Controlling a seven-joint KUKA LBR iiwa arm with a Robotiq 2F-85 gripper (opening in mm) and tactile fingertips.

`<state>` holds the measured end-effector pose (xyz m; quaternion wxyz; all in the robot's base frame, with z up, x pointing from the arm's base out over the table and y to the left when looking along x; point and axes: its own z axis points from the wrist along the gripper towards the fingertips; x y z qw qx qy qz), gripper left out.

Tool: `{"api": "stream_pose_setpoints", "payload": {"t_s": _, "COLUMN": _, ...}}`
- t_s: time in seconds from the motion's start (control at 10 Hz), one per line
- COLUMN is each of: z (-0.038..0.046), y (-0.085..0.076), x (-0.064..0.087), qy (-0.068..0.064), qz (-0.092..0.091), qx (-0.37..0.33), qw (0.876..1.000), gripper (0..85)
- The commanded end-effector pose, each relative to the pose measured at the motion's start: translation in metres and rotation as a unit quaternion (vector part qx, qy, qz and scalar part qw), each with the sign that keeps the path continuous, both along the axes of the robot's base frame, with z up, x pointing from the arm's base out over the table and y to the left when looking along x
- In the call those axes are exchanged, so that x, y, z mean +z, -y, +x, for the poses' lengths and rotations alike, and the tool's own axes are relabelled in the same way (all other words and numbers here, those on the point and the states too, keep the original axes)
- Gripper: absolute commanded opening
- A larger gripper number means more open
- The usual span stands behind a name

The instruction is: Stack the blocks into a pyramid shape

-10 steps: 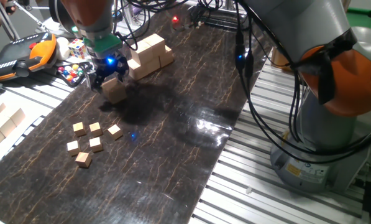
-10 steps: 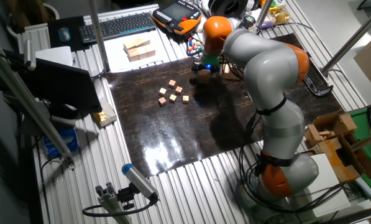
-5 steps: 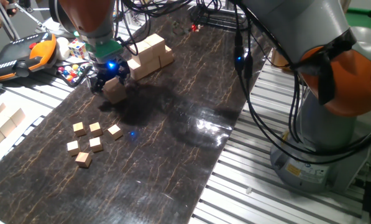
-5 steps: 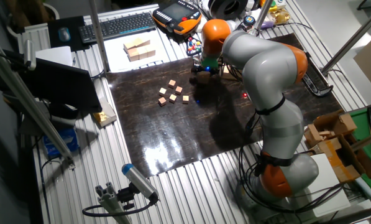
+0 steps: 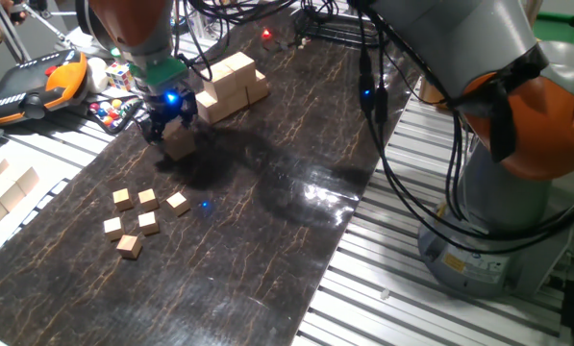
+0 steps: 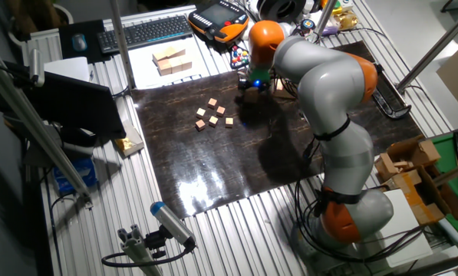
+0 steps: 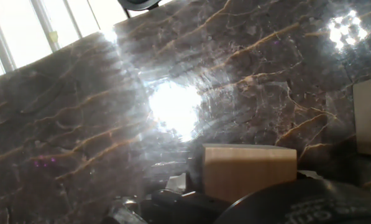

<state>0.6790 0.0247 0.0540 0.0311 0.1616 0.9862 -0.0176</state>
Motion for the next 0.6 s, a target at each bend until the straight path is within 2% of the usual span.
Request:
{"api": "stream_pose_setpoints", "payload": {"t_s": 0.0, "z": -0.0013, "y": 0.001, "x": 0.010, "qy": -0.001, "qz": -0.004, "qx": -0.005, "qw": 1.000, "gripper": 0.7}}
{"api": "stream_pose_setpoints", "payload": {"t_s": 0.2, "z": -0.0078, "y": 0.009, "x": 0.038, "qy": -0.002, "qz": -0.008, "qx": -0.014, "qw": 1.000, "gripper": 0.7}}
{"api": "stream_pose_setpoints", "payload": {"t_s": 0.5, "z": -0.0234, "y": 0.027, "x": 0.079, "qy": -0.002, "qz": -0.014, "qx": -0.016, "qw": 1.000, "gripper": 0.7}}
